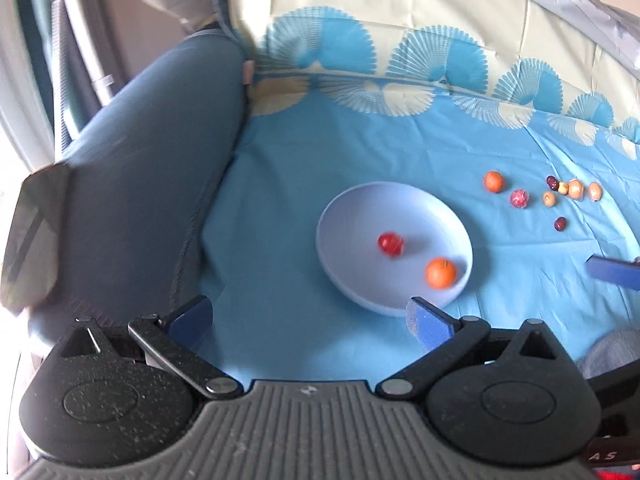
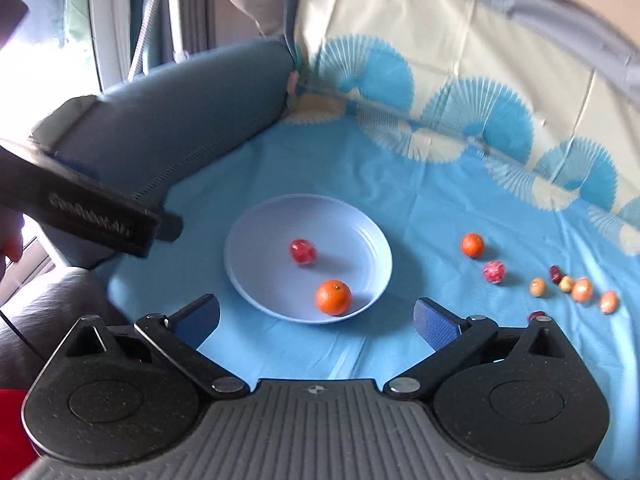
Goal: Organize fruits
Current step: 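Withdraw both tools from the plate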
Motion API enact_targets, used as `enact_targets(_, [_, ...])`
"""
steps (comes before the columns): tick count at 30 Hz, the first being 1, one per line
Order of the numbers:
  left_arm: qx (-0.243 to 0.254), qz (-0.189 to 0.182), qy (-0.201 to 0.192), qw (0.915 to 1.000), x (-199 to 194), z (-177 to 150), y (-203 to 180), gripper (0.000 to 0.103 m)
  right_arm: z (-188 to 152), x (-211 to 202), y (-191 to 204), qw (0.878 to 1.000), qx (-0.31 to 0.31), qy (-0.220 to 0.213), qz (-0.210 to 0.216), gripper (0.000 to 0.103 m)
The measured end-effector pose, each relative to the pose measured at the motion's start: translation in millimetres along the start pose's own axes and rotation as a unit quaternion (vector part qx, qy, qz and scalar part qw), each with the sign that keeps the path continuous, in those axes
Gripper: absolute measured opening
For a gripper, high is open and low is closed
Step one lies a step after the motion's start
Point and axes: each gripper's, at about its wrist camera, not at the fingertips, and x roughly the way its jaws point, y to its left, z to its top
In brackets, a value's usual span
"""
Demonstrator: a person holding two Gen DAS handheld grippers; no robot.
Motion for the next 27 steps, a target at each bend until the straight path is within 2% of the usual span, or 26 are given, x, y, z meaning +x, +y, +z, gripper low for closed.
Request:
enact_targets(5, [-0.02,0.002,-0.031,0.9993,-49,-19,7,0.103,-4,-51,20,0.999,0.018,-0.043,-0.003,0.102])
enact_targets(11, [-0.006,-0.006,-0.077,0.997,-90,-32,-4,0.103,-8,-83,23,0.997,0.037,-0.055,-0.025,0.102])
enact_targets(20, [0.022,-0.011,-0.103,0.9944,-116,-43,-24,0.103,-26,-111,27,0.995,0.063,-0.066,-0.031,0.102])
enact_targets(27, [0.012,-0.008,-0.105,0.9944,-120,-43,-17,0.103,-23,-114,28,0.995,0.061,-0.074,-0.033,0.102])
